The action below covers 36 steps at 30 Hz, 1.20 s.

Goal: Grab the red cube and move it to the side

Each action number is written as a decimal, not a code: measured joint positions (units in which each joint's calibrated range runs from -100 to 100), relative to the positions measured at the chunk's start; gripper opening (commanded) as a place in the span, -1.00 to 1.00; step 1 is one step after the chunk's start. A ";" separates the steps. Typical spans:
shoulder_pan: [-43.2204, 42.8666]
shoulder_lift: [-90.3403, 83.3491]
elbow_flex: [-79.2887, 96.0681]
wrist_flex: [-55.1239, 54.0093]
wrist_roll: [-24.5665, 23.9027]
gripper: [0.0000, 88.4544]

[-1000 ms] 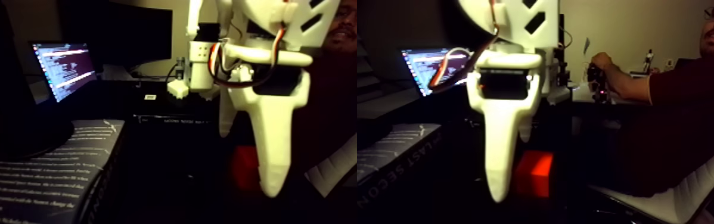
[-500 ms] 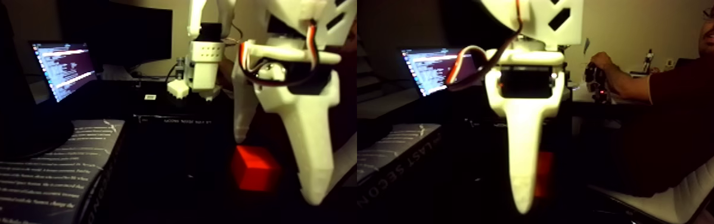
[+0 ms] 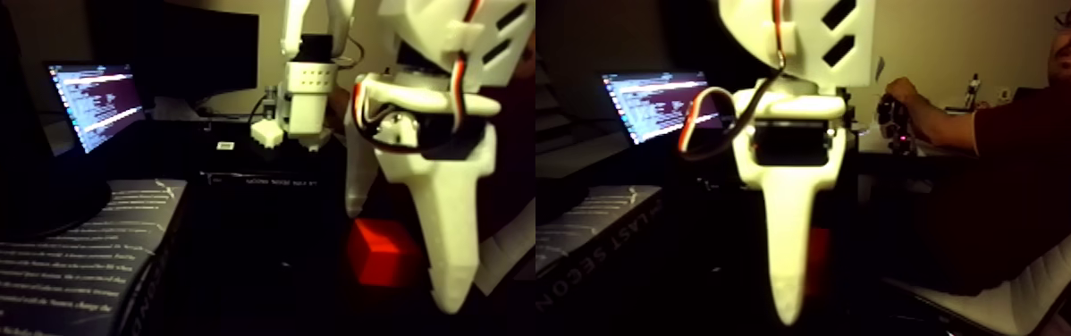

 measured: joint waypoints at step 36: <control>0.31 4.88 -4.72 2.04 1.31 -0.45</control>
